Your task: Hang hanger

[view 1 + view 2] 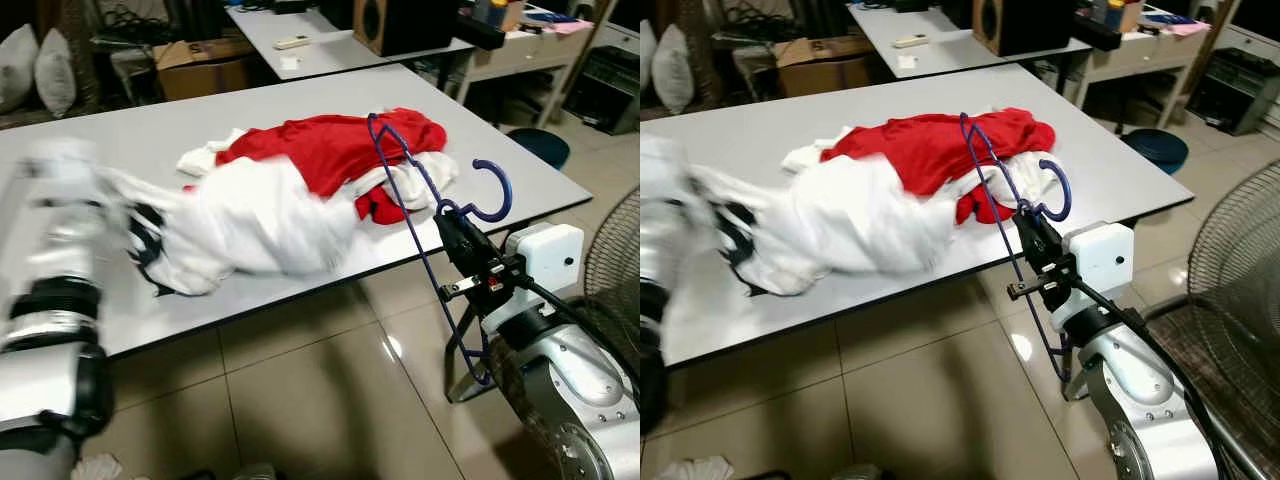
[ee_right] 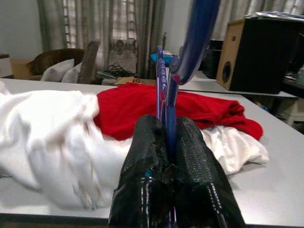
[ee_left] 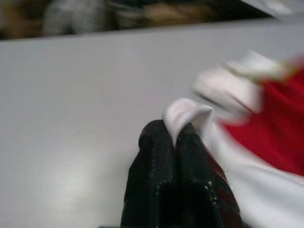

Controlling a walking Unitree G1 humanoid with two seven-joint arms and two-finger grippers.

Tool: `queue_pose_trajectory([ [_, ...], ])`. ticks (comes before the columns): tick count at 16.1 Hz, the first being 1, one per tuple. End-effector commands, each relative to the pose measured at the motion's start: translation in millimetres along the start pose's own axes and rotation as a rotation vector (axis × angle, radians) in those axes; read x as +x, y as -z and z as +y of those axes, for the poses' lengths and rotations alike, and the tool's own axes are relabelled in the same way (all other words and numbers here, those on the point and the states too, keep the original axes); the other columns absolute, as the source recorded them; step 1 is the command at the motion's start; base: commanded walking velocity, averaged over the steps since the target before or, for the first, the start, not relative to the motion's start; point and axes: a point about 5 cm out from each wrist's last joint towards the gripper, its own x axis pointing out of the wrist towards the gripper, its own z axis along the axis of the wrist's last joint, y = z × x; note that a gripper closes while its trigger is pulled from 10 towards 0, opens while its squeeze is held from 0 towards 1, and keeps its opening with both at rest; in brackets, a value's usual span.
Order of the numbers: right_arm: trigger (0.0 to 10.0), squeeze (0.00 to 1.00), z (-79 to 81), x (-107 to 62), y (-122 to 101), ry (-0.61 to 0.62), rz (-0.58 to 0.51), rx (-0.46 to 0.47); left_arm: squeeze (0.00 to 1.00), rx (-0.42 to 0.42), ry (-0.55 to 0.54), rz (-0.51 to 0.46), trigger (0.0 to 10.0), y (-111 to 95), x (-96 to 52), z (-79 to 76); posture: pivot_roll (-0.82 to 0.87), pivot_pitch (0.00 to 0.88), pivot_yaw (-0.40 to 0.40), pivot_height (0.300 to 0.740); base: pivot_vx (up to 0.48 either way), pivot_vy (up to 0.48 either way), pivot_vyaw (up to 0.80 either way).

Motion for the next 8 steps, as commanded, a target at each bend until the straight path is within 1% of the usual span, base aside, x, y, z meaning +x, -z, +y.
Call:
queue_pose_trajectory([
  [1,10.0,0.0,0.9,0.6,-1,-0.012,-0.009,-0.002,1.0,0.038,0.168,-0.003,10.0,-1,-0.7,-16.7,-0.05,0.0,0.055,0.74,0.0,0.0,0.0],
  [2,10.0,0.0,0.5,1.0,-1,-0.012,-0.01,-0.002,1.0,0.056,0.247,-0.021,10.0,-5,-1.5,-23.7,-0.05,0.0,0.056,0.74,0.0,0.0,0.0],
  [4,10.0,0.0,0.6,0.7,-1,-0.009,-0.011,0.0,1.0,0.171,0.228,-0.045,10.0,-16,-1.0,-11.9,-0.05,0.0,0.059,0.74,0.0,0.0,0.0],
  [5,10.0,0.0,0.9,0.1,-1,-0.009,-0.01,0.001,1.0,0.251,0.24,-0.057,10.0,-24,-1.9,-4.1,-0.05,0.0,0.06,0.74,0.0,0.0,0.0],
  [6,10.0,0.0,1.3,-0.2,-1,-0.009,-0.009,0.001,1.0,0.288,0.277,-0.064,10.0,-30,-3.6,0.3,-0.05,0.0,0.06,0.74,0.0,0.0,0.0],
  [7,10.0,0.0,0.9,-0.7,-2,-0.013,-0.009,0.0,1.0,0.287,0.325,-0.094,10.0,-39,-6.1,3.6,-0.04,0.0,0.059,0.74,0.0,0.0,0.0],
  [8,10.0,0.0,0.2,-1.0,-2,-0.015,-0.009,-0.002,1.0,0.273,0.374,-0.111,10.0,-43,-7.9,2.9,-0.04,0.0,0.06,0.74,0.0,0.0,0.0],
])
